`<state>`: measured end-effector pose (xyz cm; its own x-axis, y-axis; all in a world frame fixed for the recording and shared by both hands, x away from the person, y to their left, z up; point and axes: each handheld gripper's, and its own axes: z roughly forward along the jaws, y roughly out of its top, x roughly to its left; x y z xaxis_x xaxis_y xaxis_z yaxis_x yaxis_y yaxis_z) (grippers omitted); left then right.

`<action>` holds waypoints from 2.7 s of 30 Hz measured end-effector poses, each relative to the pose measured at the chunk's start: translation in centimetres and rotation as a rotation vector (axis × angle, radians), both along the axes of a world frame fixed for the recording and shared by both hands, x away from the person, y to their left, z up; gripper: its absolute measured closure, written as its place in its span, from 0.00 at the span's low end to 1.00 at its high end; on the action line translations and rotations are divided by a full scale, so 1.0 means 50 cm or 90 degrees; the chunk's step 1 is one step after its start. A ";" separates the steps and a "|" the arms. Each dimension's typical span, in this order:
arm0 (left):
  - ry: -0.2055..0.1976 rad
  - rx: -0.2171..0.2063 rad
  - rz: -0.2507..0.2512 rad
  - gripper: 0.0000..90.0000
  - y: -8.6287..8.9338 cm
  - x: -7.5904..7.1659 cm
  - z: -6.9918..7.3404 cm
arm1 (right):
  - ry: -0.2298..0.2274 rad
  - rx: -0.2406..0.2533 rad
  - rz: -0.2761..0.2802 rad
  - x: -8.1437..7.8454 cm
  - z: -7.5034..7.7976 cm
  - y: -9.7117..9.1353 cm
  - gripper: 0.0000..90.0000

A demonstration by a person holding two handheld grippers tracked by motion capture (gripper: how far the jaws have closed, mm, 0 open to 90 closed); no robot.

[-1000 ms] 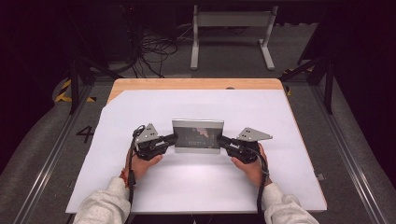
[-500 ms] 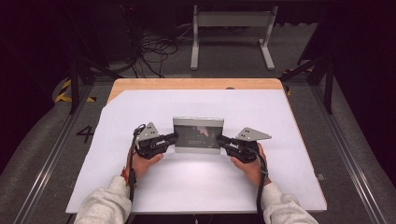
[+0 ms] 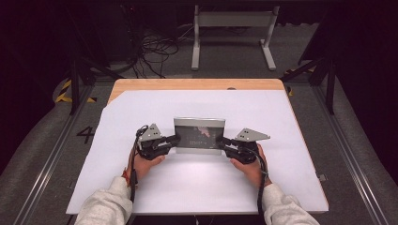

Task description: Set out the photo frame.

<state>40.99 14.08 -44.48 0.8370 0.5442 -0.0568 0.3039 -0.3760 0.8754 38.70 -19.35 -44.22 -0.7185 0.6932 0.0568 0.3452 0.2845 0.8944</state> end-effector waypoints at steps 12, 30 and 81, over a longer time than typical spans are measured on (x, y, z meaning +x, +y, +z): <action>0.030 0.015 -0.004 0.81 -0.016 0.001 -0.009 | 0.026 -0.012 0.000 0.007 -0.010 0.007 0.75; 0.039 0.018 -0.025 0.82 -0.043 -0.011 -0.007 | 0.045 -0.006 -0.019 -0.012 -0.006 -0.019 0.74; 0.077 -0.011 -0.028 0.86 -0.035 -0.012 -0.019 | 0.066 -0.004 0.003 -0.023 -0.006 -0.041 0.81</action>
<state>40.39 12.32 -45.44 0.8466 0.5047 -0.1689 0.3917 -0.3760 0.8398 37.57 -21.42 -44.54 -0.7121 0.6906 0.1267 0.4346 0.2918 0.8521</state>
